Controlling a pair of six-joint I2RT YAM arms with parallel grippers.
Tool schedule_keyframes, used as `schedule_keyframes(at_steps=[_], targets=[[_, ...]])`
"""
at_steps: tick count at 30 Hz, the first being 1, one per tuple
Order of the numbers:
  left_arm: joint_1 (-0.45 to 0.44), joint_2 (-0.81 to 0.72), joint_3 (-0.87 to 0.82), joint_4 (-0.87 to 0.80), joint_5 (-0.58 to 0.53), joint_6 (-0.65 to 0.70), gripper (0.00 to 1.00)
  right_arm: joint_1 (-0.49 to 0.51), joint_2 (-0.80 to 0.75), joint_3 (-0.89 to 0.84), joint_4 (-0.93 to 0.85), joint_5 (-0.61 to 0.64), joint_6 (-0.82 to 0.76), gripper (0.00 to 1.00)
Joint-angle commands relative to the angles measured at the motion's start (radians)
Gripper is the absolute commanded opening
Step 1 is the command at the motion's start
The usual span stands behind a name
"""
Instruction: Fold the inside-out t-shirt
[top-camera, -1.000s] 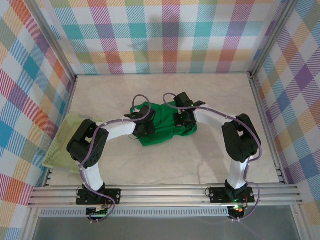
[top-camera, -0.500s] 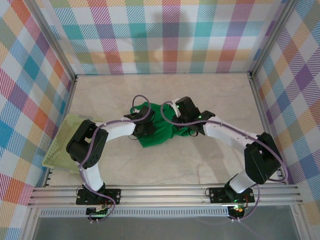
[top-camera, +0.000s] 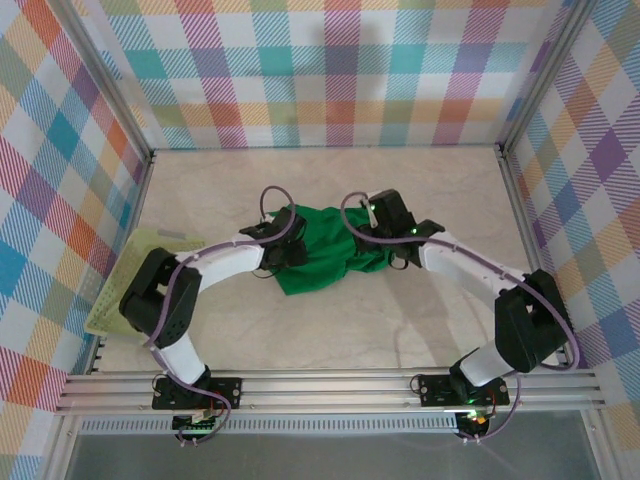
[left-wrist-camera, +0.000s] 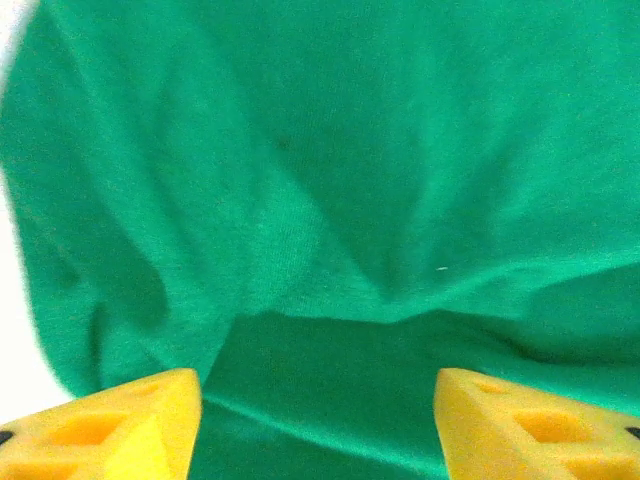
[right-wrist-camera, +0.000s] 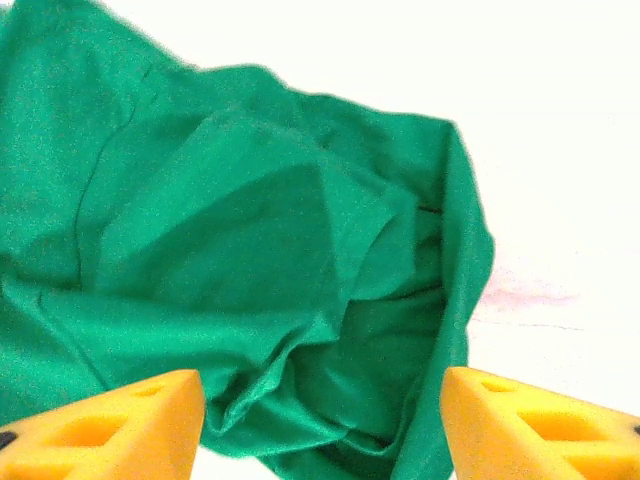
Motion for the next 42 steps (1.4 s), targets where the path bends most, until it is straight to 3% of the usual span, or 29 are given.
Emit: schedule_keyframes(at_steps=[1, 6, 11, 13, 17, 21, 24, 26, 29, 34, 38, 42], targets=[[0.044, -0.065, 0.097, -0.059, -0.034, 0.032, 0.68, -0.054, 0.088, 0.105, -0.037, -0.066, 0.146, 0.64], [0.145, 0.068, 0.295, -0.146, -0.043, 0.038, 0.73, -0.111, 0.233, 0.234, -0.052, -0.176, 0.216, 0.64], [0.226, 0.228, 0.432, -0.185, -0.013, 0.036, 0.81, -0.112, 0.340, 0.328, -0.069, -0.258, 0.214, 0.76], [0.238, 0.278, 0.462, -0.191, 0.012, 0.036, 0.88, -0.110, 0.371, 0.343, -0.077, -0.289, 0.225, 0.79], [0.241, 0.356, 0.488, -0.205, 0.057, 0.037, 0.89, -0.100, 0.410, 0.323, -0.062, -0.340, 0.261, 0.81], [0.241, 0.404, 0.467, -0.180, 0.113, 0.027, 0.71, -0.082, 0.458, 0.321, -0.041, -0.382, 0.283, 0.72], [0.241, 0.386, 0.442, -0.147, 0.143, 0.027, 0.47, -0.077, 0.482, 0.341, -0.039, -0.401, 0.289, 0.57], [0.241, 0.342, 0.435, -0.148, 0.124, 0.032, 0.29, -0.074, 0.492, 0.365, -0.048, -0.401, 0.288, 0.46], [0.239, 0.254, 0.457, -0.198, 0.048, 0.059, 0.14, -0.065, 0.499, 0.402, -0.055, -0.397, 0.281, 0.30], [0.221, 0.044, 0.477, -0.248, -0.100, 0.111, 0.02, -0.050, 0.518, 0.493, -0.077, -0.397, 0.274, 0.06], [0.158, -0.138, 0.474, -0.229, -0.134, 0.153, 0.00, -0.046, 0.505, 0.562, -0.080, -0.410, 0.275, 0.00], [0.022, -0.234, 0.464, -0.187, -0.134, 0.178, 0.00, -0.061, 0.452, 0.560, -0.073, -0.381, 0.280, 0.00]])
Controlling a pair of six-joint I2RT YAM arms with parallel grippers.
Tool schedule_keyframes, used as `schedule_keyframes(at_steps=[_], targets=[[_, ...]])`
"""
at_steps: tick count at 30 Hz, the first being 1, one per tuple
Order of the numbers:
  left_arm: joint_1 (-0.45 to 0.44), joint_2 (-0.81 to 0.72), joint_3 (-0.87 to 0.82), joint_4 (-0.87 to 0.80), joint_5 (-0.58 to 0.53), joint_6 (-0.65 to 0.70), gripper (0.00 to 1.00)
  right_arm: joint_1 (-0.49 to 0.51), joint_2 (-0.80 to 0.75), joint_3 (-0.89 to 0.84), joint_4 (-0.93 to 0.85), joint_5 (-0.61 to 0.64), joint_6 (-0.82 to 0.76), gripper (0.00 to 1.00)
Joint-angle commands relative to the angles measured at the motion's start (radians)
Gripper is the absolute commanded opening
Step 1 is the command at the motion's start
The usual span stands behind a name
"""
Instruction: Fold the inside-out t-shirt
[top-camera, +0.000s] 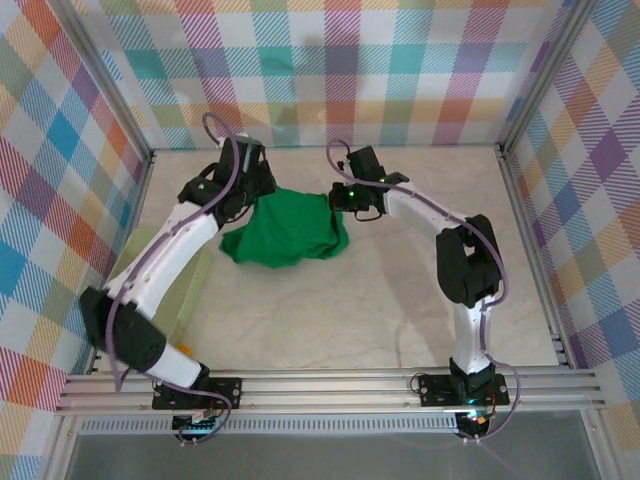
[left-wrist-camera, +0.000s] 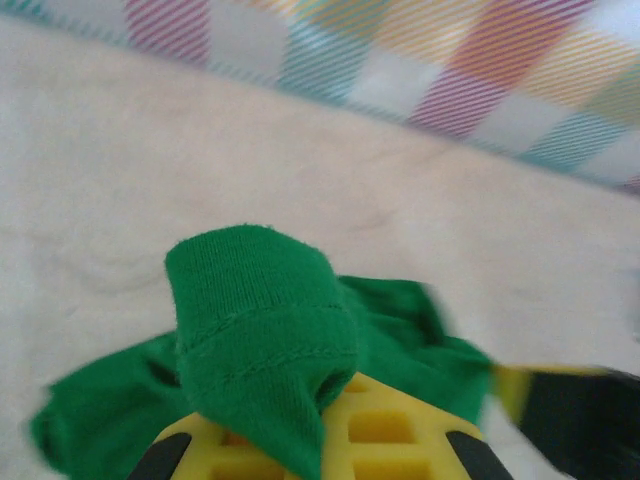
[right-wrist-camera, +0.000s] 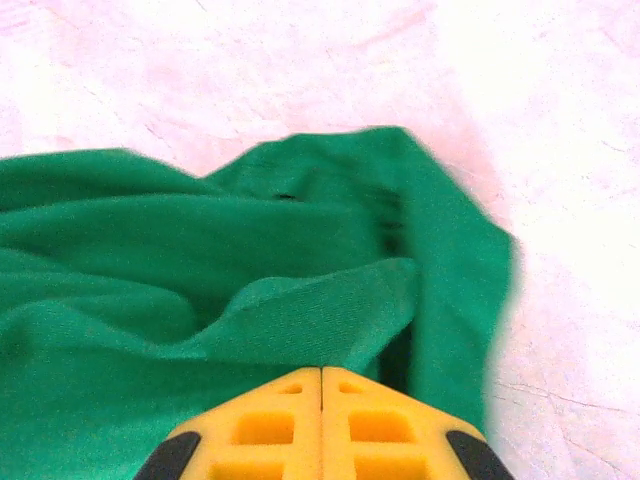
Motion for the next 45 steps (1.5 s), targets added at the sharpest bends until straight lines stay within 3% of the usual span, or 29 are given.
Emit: schedule_keyframes(at_steps=[1, 7, 10, 12, 14, 16, 20, 26, 28, 30, 34, 37, 40, 45], targets=[[-0.117, -0.027, 0.003, 0.024, -0.028, 0.047, 0.00, -0.019, -0.067, -0.012, -0.010, 0.018, 0.012, 0.00], [-0.283, 0.105, -0.029, 0.118, 0.122, -0.001, 0.00, -0.088, -0.238, -0.222, 0.051, 0.058, 0.051, 0.00], [-0.381, 0.208, -0.016, 0.169, 0.201, -0.021, 0.04, -0.132, -0.329, -0.311, 0.013, 0.142, 0.061, 0.15], [-0.438, 0.281, -0.018, 0.236, 0.301, -0.037, 0.17, -0.189, -0.396, -0.380, -0.015, 0.181, 0.084, 0.40], [-0.479, 0.334, -0.001, 0.235, 0.337, -0.028, 0.35, -0.253, -0.452, -0.441, -0.023, 0.157, 0.104, 0.47], [-0.485, 0.331, -0.028, 0.223, 0.293, -0.031, 0.49, -0.280, -0.501, -0.485, -0.028, 0.147, 0.096, 0.51], [-0.425, 0.196, -0.189, 0.246, 0.159, -0.030, 0.70, -0.276, -0.552, -0.530, -0.030, 0.059, 0.061, 0.57], [-0.214, 0.111, -0.302, 0.115, 0.014, -0.058, 0.78, -0.130, -0.543, -0.532, -0.001, 0.031, 0.013, 0.64], [-0.122, 0.119, -0.332, 0.092, 0.010, -0.084, 0.81, -0.052, -0.512, -0.515, 0.024, 0.023, -0.017, 0.68], [-0.039, 0.141, -0.360, 0.110, 0.082, -0.090, 0.83, 0.023, -0.465, -0.483, 0.022, 0.036, -0.052, 0.72], [0.018, 0.192, -0.393, 0.166, 0.181, -0.068, 0.86, 0.096, -0.354, -0.446, 0.041, 0.020, -0.077, 0.75], [0.020, 0.233, -0.404, 0.203, 0.235, -0.059, 0.86, 0.140, -0.280, -0.432, 0.051, -0.001, -0.120, 0.76], [0.020, 0.270, -0.409, 0.236, 0.273, -0.068, 0.80, 0.164, -0.222, -0.415, 0.048, 0.024, -0.155, 0.74], [0.017, 0.302, -0.402, 0.284, 0.355, -0.068, 0.61, 0.165, -0.175, -0.365, -0.007, 0.144, -0.163, 0.56]])
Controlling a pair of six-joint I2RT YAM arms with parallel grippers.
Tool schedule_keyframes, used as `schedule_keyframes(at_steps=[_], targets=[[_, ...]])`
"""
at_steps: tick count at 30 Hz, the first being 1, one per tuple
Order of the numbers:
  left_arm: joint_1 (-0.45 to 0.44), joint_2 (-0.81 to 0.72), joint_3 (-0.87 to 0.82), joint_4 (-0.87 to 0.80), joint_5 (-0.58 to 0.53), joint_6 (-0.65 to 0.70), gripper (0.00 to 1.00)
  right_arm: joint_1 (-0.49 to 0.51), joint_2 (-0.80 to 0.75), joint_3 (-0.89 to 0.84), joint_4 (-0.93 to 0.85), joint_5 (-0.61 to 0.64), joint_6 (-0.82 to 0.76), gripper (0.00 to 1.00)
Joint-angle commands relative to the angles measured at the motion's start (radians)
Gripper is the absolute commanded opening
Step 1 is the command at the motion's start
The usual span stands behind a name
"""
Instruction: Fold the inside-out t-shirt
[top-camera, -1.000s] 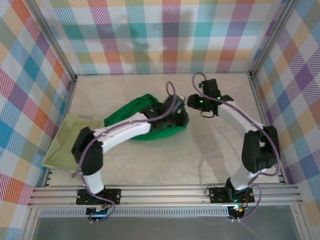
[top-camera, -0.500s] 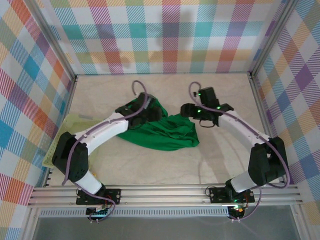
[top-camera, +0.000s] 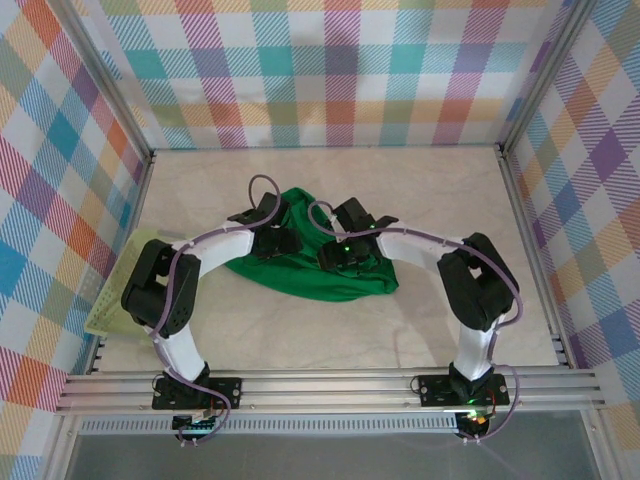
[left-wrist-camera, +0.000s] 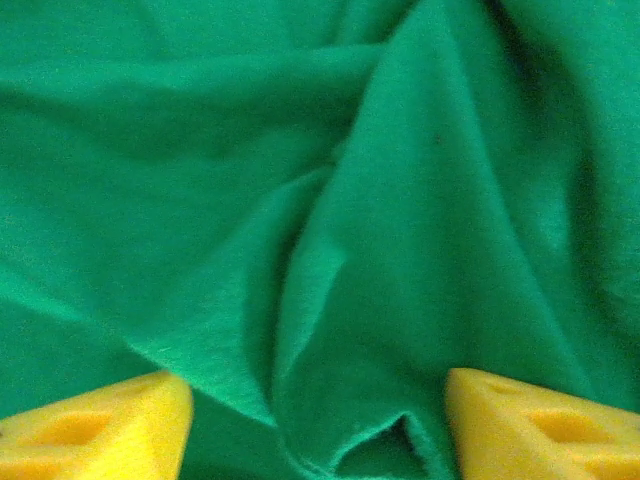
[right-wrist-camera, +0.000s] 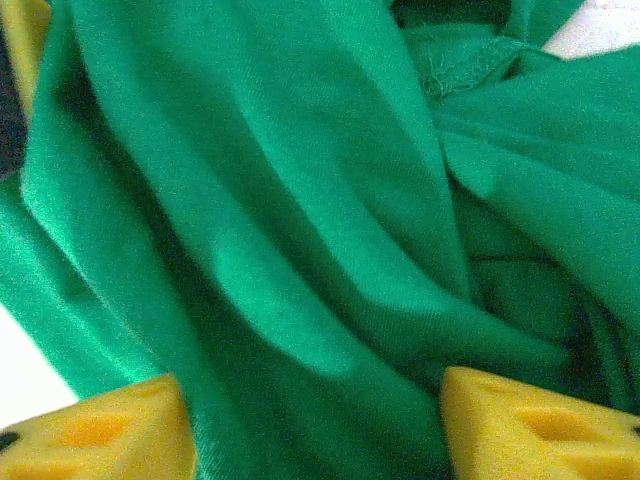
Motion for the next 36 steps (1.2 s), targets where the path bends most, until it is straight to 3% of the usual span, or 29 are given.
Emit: schedule_keyframes(at_steps=[1, 5, 7, 16, 21, 27, 32, 34, 36], targets=[[-0.008, 0.011, 0.001, 0.057, 0.086, 0.005, 0.57, 0.001, -0.013, 0.045, -0.024, 0.088, -0.031, 0.49], [-0.035, -0.003, 0.017, 0.062, 0.086, 0.030, 0.43, -0.007, -0.066, 0.027, -0.032, 0.186, -0.033, 0.09], [-0.055, -0.020, 0.023, 0.050, 0.057, 0.046, 0.43, -0.020, -0.111, 0.005, -0.029, 0.198, -0.022, 0.00], [-0.173, -0.172, -0.092, 0.137, -0.126, 0.127, 0.74, -0.086, -0.385, -0.078, -0.036, 0.076, 0.032, 0.00], [-0.203, -0.122, -0.066, 0.140, -0.129, 0.129, 0.76, -0.085, -0.450, -0.076, -0.056, -0.001, 0.032, 0.00], [-0.261, -0.119, -0.035, 0.185, -0.113, 0.172, 0.82, -0.085, -0.477, -0.082, -0.082, 0.029, 0.024, 0.00], [-0.329, -0.148, -0.051, 0.230, -0.156, 0.232, 0.93, -0.085, -0.489, -0.096, -0.092, 0.066, 0.015, 0.00], [-0.331, -0.115, -0.017, 0.189, -0.207, 0.218, 0.93, -0.085, -0.501, -0.101, -0.083, 0.058, 0.012, 0.00], [-0.329, -0.067, 0.030, 0.128, -0.270, 0.215, 0.84, -0.085, -0.512, -0.104, -0.079, 0.051, 0.009, 0.00]])
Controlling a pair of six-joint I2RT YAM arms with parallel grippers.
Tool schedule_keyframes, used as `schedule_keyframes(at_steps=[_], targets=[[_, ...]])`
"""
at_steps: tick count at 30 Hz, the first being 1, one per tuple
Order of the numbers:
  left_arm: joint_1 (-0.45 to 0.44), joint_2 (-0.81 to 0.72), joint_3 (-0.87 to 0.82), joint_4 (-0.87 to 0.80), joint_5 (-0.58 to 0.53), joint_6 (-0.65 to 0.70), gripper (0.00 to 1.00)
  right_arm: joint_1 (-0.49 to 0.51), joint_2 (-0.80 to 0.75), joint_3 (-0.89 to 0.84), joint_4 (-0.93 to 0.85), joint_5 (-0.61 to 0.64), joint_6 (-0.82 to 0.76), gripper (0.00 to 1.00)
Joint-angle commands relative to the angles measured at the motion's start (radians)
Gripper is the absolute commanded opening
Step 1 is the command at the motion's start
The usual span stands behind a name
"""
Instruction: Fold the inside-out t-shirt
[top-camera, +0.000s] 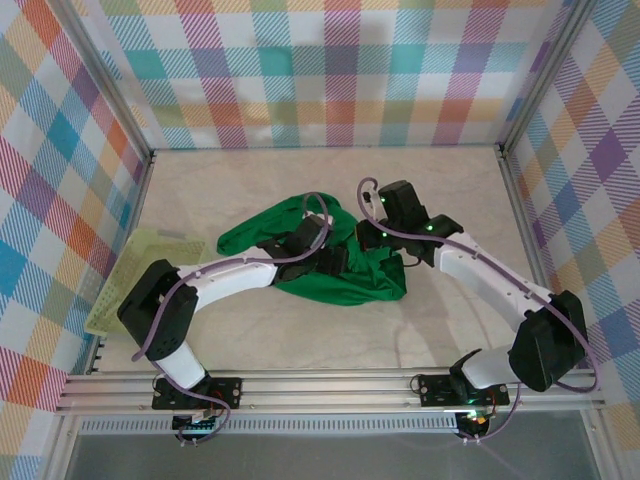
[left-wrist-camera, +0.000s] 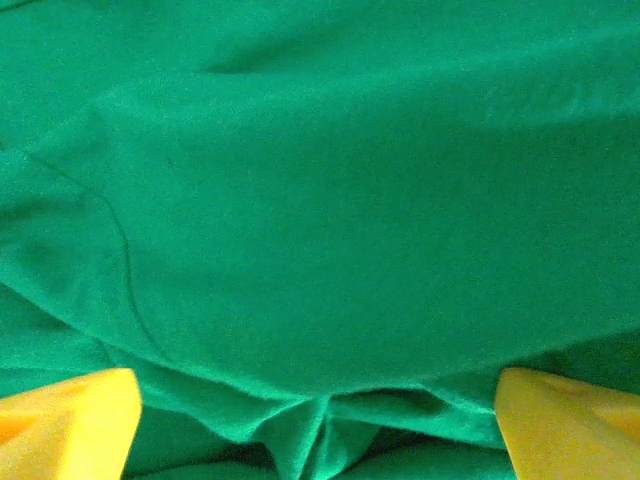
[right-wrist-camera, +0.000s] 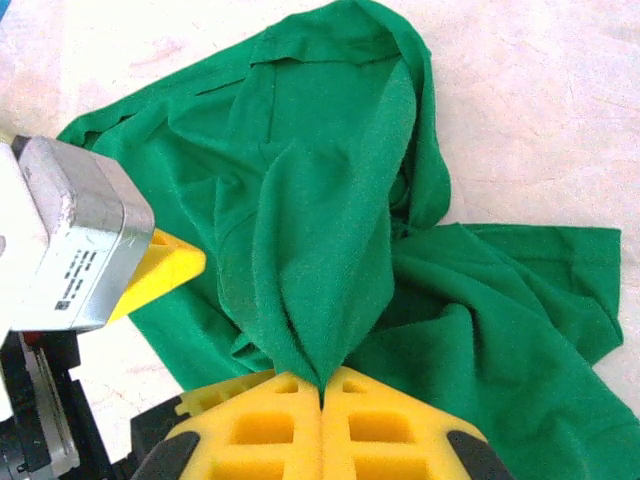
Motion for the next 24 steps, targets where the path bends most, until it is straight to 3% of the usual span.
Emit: schedule_keyframes(at_steps=[1, 10, 14, 17, 19, 24], targets=[[0.002, 0.053, 0.078, -0.054, -0.135, 0.013, 0.79, 0.002, -0.055, -0.007, 0.002, 0.004, -0.015, 0.00], [0.003, 0.059, 0.065, -0.029, -0.192, 0.031, 0.63, 0.003, -0.115, -0.040, -0.031, 0.115, -0.082, 0.00], [0.003, 0.070, 0.078, -0.040, -0.200, 0.024, 0.44, 0.002, -0.147, -0.063, -0.026, 0.136, -0.100, 0.00], [0.002, 0.028, 0.050, 0.005, -0.106, 0.034, 0.20, -0.006, -0.125, -0.051, -0.059, 0.227, -0.097, 0.00], [0.000, -0.025, 0.001, 0.065, -0.010, 0.044, 0.06, -0.049, -0.090, -0.036, -0.070, 0.221, -0.076, 0.00], [-0.001, -0.177, -0.148, 0.200, 0.208, 0.037, 0.00, -0.123, 0.041, 0.014, -0.074, 0.209, -0.022, 0.00]])
